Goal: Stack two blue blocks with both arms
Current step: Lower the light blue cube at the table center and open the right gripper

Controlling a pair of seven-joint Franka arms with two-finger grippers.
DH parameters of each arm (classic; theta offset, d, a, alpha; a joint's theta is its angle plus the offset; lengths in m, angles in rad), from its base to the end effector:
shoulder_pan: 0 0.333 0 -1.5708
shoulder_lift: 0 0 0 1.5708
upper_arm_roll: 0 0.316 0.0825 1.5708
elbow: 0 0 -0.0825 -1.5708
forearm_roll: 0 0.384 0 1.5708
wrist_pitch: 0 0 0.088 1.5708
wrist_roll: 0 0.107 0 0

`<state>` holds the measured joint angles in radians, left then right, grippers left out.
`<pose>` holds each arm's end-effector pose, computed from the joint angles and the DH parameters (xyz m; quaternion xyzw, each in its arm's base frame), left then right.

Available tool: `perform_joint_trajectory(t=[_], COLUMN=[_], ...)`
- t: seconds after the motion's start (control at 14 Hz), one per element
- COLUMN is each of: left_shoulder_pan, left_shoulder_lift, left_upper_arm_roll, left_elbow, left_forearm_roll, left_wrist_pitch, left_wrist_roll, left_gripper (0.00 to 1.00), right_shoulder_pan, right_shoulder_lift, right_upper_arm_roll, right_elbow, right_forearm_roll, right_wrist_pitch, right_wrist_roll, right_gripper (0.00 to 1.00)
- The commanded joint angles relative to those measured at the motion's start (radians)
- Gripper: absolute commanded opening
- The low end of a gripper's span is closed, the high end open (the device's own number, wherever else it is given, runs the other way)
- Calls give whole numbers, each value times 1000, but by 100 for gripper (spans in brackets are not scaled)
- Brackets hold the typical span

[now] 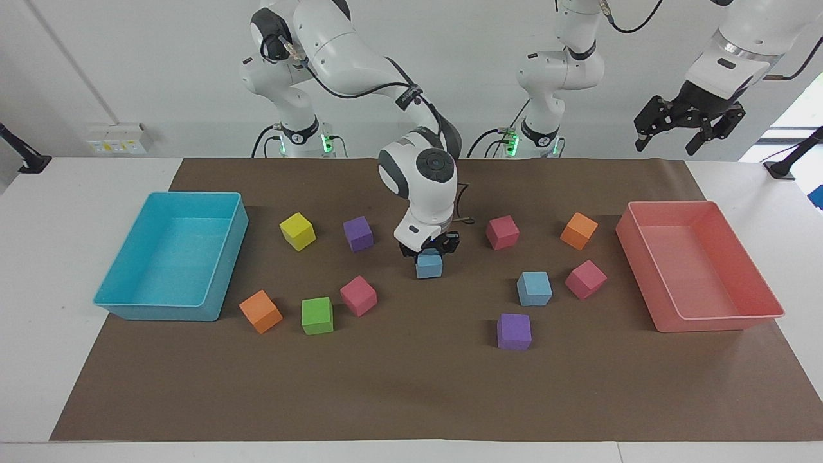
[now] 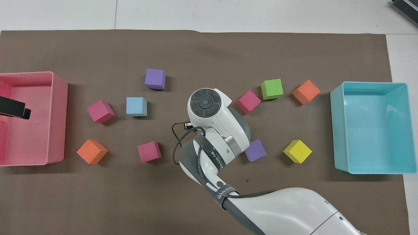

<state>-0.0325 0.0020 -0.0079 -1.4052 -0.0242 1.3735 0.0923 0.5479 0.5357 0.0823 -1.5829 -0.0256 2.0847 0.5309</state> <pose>0.5324 -0.0245 0.6829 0.9974 -0.0685 -0.0165 0.0123 0.5605 0.3979 0.3241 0.9985 0.0507 -0.0189 0.0004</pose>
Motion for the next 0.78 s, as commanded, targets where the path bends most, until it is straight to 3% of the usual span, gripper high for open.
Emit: perform_joint_trajectory(t=[0.0, 0.71], left_shoulder_pan=[17, 11], left_shoulder_lift=[-28, -28], left_upper_arm_roll=[-12, -12], left_elbow=[-34, -34], left_forearm_roll=[6, 6], left_wrist_pitch=[4, 1], left_wrist_roll=[4, 11], left_gripper=[100, 100], right_shoulder_pan=[-16, -19], right_shoulder_lift=[-5, 0], right_upper_arm_roll=[5, 8], right_elbow=[-5, -23], right_forearm_roll=[-5, 85], right_wrist_pitch=[-8, 25], right_wrist_roll=[-32, -31], right_gripper=[1, 3])
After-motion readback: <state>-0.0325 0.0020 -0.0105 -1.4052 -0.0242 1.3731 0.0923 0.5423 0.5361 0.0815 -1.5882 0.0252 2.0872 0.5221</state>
